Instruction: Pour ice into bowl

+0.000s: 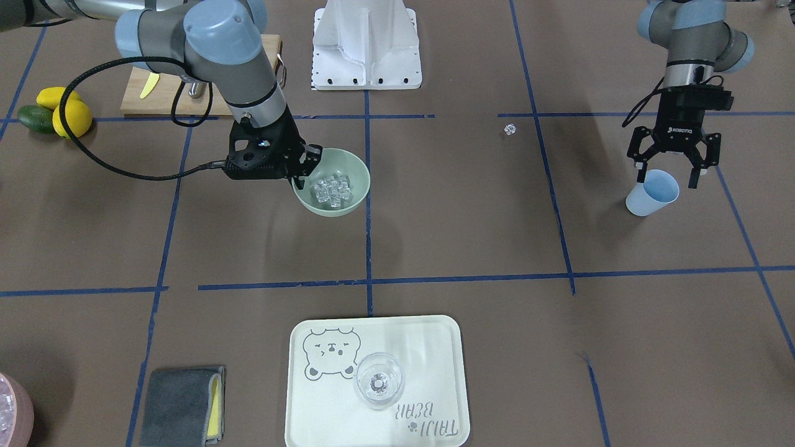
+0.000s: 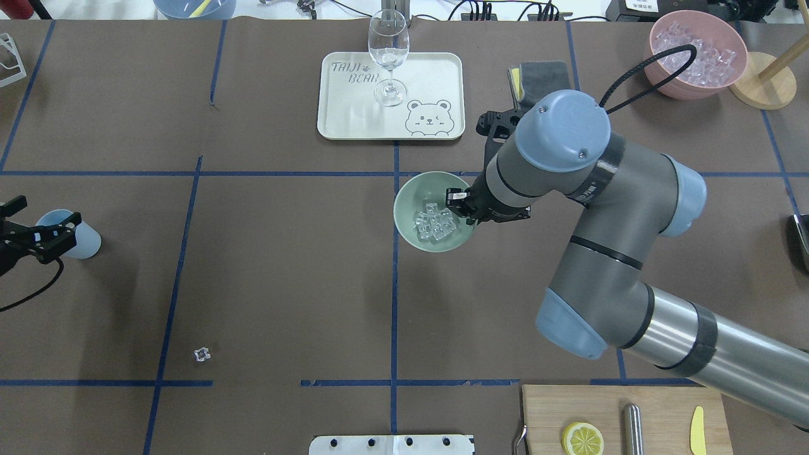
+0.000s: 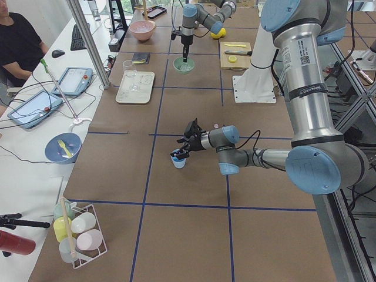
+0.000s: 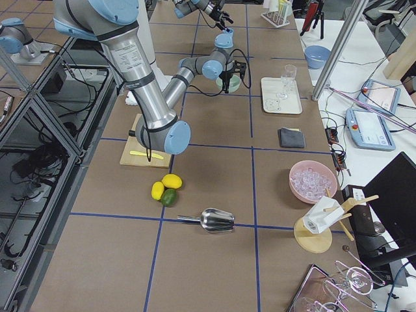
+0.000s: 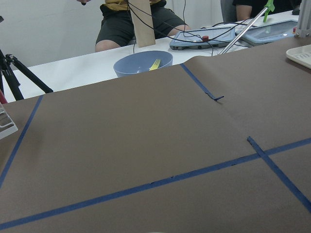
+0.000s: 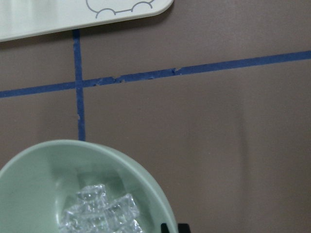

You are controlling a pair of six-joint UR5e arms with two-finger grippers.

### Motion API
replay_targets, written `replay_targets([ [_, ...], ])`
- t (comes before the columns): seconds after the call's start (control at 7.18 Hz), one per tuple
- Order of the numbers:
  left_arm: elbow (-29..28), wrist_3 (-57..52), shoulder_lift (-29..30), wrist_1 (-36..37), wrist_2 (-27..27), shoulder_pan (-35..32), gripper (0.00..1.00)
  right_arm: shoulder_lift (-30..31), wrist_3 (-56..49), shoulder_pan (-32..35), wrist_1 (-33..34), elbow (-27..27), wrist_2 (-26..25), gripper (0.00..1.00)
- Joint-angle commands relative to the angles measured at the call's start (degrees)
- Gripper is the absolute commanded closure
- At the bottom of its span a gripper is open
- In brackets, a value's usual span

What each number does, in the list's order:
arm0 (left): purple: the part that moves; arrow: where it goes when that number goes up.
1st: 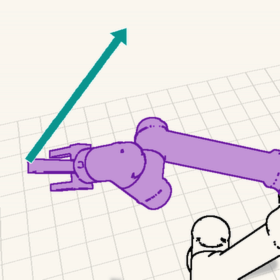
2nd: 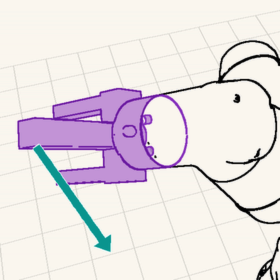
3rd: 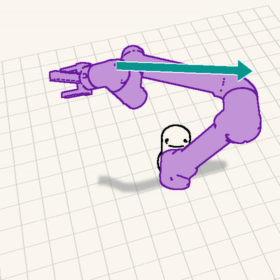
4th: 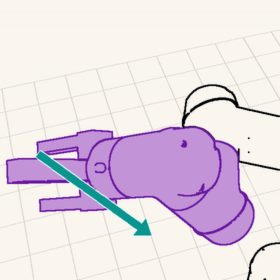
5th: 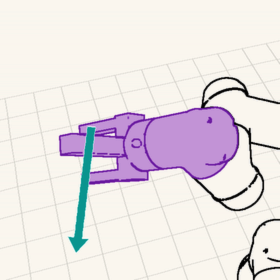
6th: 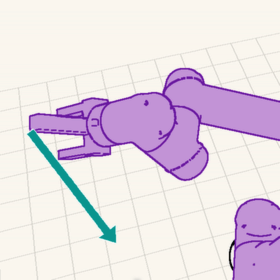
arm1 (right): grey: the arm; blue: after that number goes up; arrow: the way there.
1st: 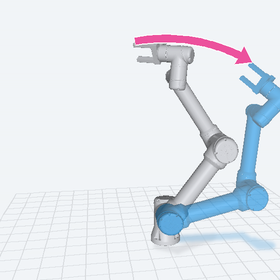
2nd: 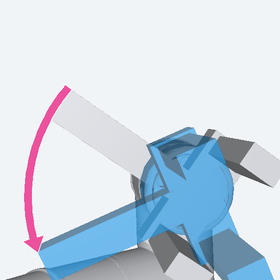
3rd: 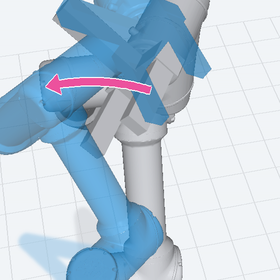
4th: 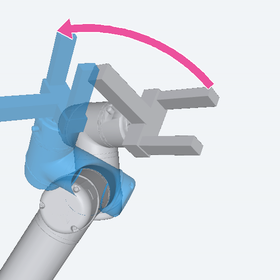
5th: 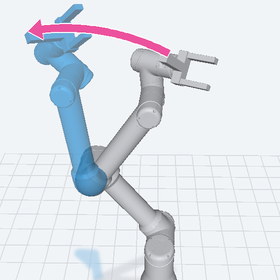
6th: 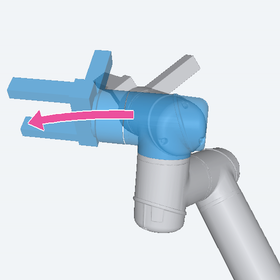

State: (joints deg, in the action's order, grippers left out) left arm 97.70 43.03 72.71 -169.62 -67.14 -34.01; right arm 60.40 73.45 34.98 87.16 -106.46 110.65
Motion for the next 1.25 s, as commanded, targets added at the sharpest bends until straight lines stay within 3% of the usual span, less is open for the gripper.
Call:
replay_targets([
  [0.0,1.26,-12.12,3.03,6.88,-18.03,-14.52,0.0,8.03,-1.71,0.44,-0.58,-6.36,-0.26,1.0],
  [0.14,2.05,-15.31,6.88,14.77,-22.72,-19.3,0.0,13.03,-3.47,1.31,-0.85,-9.44,0.09,1.0],
  [0.28,2.15,-17.69,7.44,18.24,-24.07,-20.74,0.0,17.51,-6.71,3.15,-1.81,-11.38,0.18,1.0],
  [0.56,1.97,-26.9,13.29,29.89,-33.53,-29.92,0.0,28.57,-15.22,8.85,-11.77,-10.71,2.36,1.0],
  [0.84,1.8,-28.0,14.57,34.09,-37.09,-31.56,0.0,34.67,-24.97,17.28,-21.54,-3.36,9.03,1.0],
  [0.98,2.14,-28.09,14.74,36.71,-38.57,-31.56,0.0,35.83,-28.41,19.67,-26.46,2.17,9.75,1.0],
  [1.11,2.32,-29.48,15.26,39.08,-43.11,-32.0,0.0,36.45,-30.27,22.82,-31.12,6.57,11.68,1.0],
])
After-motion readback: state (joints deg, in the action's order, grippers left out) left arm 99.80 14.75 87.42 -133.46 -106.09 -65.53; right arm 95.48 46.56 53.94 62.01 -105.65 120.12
